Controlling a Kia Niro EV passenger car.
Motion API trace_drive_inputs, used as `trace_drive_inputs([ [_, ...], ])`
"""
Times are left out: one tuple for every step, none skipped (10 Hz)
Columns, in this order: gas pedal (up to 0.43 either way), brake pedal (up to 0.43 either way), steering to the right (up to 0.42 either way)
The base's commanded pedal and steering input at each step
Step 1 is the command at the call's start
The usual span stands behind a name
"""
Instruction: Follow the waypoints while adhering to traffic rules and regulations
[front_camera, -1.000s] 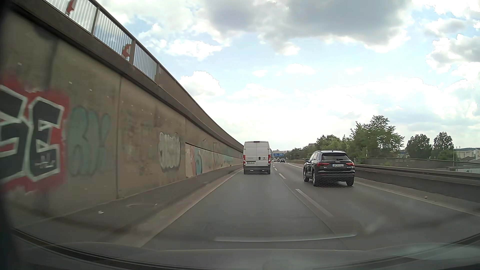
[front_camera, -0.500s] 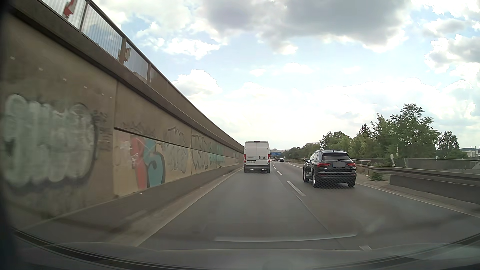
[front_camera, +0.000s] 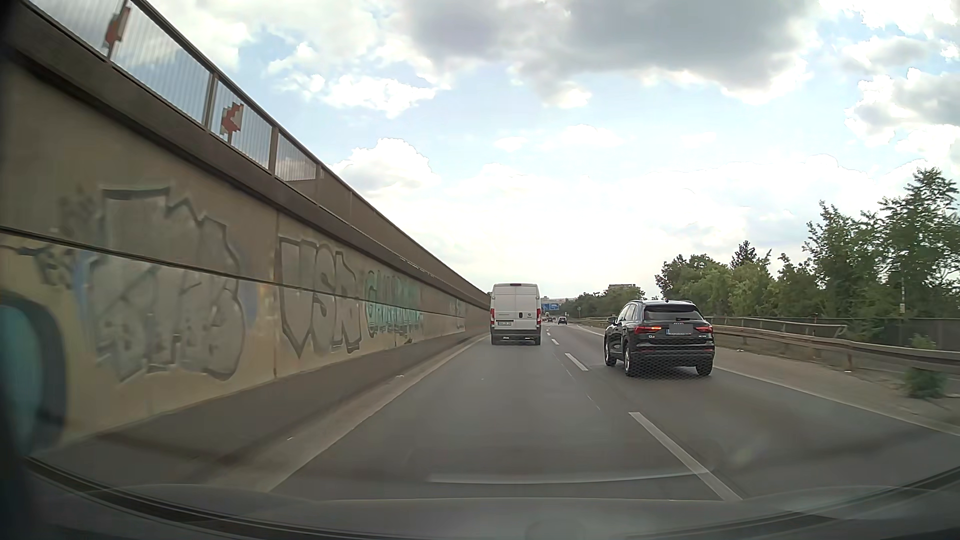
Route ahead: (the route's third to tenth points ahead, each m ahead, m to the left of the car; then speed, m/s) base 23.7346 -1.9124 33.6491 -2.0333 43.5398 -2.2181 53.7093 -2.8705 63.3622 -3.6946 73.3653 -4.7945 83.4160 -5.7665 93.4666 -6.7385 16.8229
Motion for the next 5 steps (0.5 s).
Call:
trace_drive_inputs([
  [0.169, 0.030, 0.005],
  [0.169, 0.030, 0.005],
  [0.169, 0.030, 0.005],
  [0.169, 0.030, 0.005],
  [0.169, 0.030, 0.005],
])
